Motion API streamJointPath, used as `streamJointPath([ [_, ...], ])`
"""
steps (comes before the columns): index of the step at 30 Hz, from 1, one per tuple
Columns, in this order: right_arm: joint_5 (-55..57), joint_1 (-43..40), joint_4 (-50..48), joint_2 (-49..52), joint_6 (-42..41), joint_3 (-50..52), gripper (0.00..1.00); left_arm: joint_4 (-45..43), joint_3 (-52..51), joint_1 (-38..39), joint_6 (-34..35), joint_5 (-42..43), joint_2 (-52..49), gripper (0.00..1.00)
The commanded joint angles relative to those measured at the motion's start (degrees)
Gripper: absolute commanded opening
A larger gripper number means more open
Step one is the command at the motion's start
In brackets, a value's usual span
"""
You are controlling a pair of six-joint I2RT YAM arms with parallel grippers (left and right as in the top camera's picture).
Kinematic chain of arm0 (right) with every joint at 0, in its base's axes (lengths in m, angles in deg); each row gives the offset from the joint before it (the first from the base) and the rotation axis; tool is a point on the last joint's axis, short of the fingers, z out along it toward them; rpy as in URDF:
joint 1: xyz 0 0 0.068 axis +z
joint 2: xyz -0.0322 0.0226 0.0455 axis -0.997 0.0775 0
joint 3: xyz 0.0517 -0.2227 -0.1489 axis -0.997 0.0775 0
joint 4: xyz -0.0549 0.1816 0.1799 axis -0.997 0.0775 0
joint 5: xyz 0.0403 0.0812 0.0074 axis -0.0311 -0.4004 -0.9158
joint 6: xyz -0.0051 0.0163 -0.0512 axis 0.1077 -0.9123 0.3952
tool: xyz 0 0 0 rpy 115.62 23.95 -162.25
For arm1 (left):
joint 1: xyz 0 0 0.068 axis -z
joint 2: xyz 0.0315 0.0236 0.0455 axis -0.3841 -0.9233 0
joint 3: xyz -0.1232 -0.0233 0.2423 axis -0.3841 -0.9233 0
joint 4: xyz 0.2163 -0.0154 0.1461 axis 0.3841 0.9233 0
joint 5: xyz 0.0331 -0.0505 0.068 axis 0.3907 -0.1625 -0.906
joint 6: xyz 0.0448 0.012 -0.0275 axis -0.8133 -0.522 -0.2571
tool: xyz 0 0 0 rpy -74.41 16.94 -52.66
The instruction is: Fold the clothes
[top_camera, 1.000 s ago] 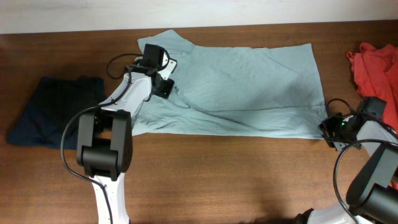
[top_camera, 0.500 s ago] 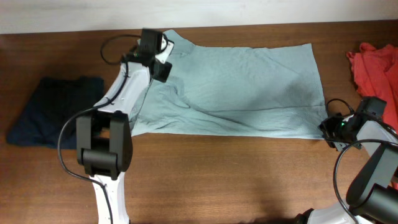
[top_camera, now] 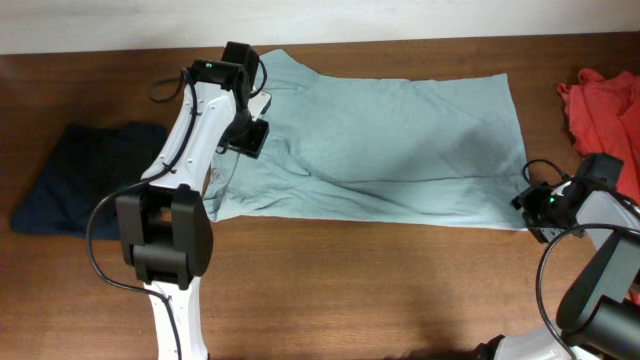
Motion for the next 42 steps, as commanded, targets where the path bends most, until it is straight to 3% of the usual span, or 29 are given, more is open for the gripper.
streamJointPath([
  [1,0.57,-0.57,1.11,0.00,4.94,-3.06,0.61,0.70,-2.25,-0.46,2.75,1.27,-0.42,0.55],
  [8,-9.51,-0.57,5.62,-1.62,14.16,-10.16,0.62,-0.24,-10.84,-0.44,5.03,5.35,-0.42,0.55],
  [22,-3.61,-0.48,2.21,2.45,15.72,-12.24,0.61,-9.66,-25.73,-0.46,5.20,5.33,-0.42,0.55],
  [26,-4.24,-0.42,2.51,4.70,15.80,-12.24,0.29,-9.94,-25.73,-0.46,5.20,5.31,-0.42,0.55],
  [28,-4.24,-0.42,3.52,5.42,15.76,-12.24,0.20,-9.92,-25.73,-0.46,5.20,5.31,-0.42,0.55],
  [32,-3.67,-0.42,4.20,6.95,15.52,-12.11,0.17,-9.86,-25.77,-0.46,5.20,3.45,-0.42,0.55],
  [42,11.82,-0.48,-0.31,12.39,7.89,-12.11,0.15,-5.44,-25.77,-1.49,5.22,-3.34,-0.42,0.54],
])
